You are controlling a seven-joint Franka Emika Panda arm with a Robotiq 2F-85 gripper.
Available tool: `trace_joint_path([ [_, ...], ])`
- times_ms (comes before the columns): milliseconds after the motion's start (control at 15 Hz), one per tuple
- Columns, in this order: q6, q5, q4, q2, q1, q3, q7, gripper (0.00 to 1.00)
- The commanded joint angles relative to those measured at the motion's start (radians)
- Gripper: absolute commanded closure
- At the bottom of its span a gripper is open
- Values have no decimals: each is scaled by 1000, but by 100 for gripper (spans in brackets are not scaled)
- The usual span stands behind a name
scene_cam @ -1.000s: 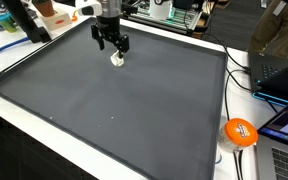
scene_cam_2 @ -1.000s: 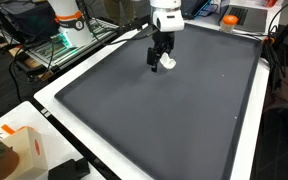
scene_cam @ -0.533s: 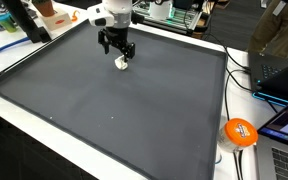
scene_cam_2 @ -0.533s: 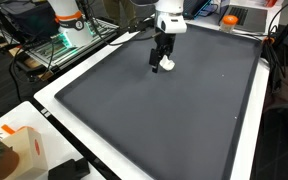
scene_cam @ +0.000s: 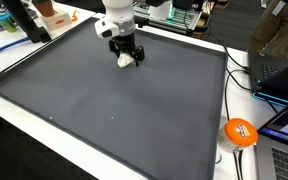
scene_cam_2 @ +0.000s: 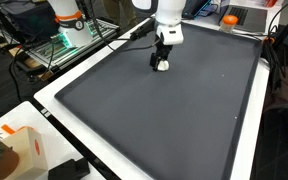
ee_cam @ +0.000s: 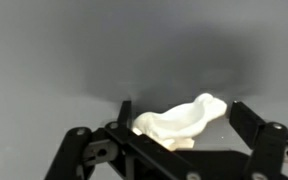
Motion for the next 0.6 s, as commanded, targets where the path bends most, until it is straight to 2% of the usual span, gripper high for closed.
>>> trace_joint_path([
  [0,-16,174,21,-2,-96,55,-110,0],
  [333,-31,113,11,-59,-76,-28,-31,0],
  [533,-127,194,-29,-184,-115,19,-139,0],
])
